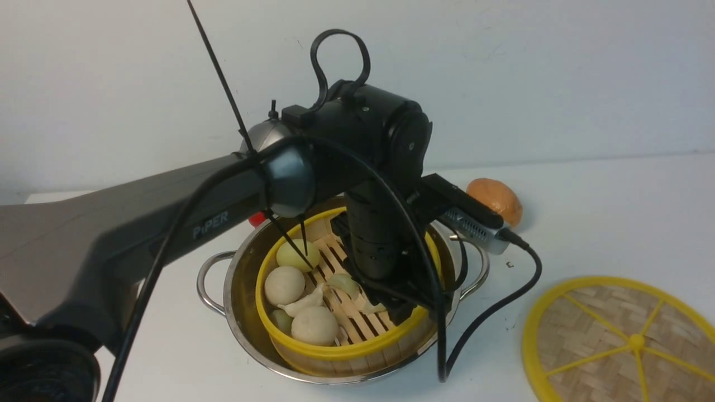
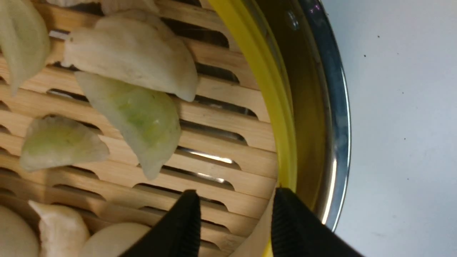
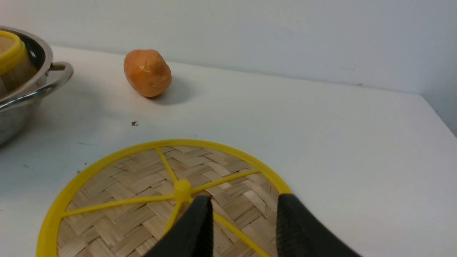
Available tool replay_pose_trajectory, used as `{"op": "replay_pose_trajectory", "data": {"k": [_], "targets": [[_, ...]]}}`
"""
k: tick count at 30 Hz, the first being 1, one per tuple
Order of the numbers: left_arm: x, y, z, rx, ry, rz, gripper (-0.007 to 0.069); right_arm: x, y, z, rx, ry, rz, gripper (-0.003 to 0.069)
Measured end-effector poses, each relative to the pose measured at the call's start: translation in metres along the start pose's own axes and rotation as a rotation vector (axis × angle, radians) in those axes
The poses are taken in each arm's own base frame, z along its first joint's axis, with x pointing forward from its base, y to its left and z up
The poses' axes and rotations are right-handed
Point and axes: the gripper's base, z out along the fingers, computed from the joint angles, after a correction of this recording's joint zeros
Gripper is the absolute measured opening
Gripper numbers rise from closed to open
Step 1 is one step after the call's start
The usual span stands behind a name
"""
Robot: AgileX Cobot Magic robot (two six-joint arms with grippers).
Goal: Place the steamer in the pot on the white table, and put the lid on the steamer.
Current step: 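Place the bamboo steamer basket with dumplings into the steel pot with the left gripper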
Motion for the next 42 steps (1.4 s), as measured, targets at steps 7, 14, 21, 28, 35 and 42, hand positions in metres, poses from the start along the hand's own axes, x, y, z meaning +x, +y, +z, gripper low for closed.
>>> {"op": "replay_pose_trajectory", "data": {"k": [7,14,21,28,35,42], "targets": [[-0.003,0.001,0.015,0.005,0.030,-0.001,0.0269,0.000,0.000,0.000,0.000,0.000,0.000,0.0241],[-0.004,0.001,0.018,0.003,0.035,0.000,0.0269,0.000,0.000,0.000,0.000,0.000,0.000,0.0241],[-0.006,0.003,0.013,-0.012,0.019,0.005,0.0269,0.000,0.000,0.000,0.000,0.000,0.000,0.0241],[-0.022,0.007,-0.034,-0.067,-0.134,0.016,0.0269,0.000,0.000,0.000,0.000,0.000,0.000,0.0241],[-0.032,0.009,-0.035,-0.095,-0.218,0.051,0.0269,0.000,0.000,0.000,0.000,0.000,0.000,0.0241],[-0.037,0.012,-0.029,-0.123,-0.247,0.068,0.0269,0.000,0.000,0.000,0.000,0.000,0.000,0.0241]]}}
